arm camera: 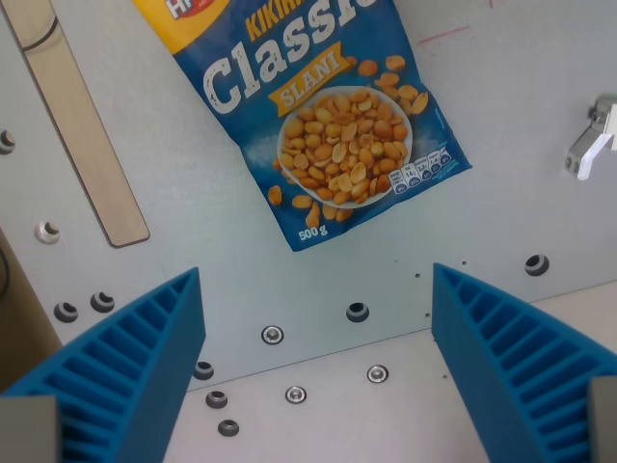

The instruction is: Move in base negative z

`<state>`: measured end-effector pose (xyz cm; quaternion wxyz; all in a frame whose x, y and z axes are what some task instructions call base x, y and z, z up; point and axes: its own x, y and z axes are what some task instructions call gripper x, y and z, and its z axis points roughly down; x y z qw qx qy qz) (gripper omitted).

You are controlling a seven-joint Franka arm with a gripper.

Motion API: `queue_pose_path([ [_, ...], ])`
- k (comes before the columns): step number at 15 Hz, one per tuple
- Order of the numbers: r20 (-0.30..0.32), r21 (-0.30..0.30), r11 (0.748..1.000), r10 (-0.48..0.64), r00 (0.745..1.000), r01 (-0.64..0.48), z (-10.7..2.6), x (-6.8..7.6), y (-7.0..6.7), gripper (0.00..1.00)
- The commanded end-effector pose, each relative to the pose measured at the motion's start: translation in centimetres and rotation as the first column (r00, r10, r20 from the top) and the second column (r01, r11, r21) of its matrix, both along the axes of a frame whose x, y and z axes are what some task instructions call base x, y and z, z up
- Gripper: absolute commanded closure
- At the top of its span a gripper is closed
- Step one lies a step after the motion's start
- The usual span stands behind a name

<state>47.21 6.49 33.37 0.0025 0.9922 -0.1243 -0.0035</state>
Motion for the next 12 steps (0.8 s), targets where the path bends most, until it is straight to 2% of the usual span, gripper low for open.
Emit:
queue_pose_path([
  [1, 0.004, 0.0, 1.0, 0.0, 1.0, 0.0, -0.3, 0.0, 0.0, 0.0],
  [12, 0.004, 0.0, 1.0, 0.0, 1.0, 0.0, -5.8, 0.3, 0.0, 0.0],
])
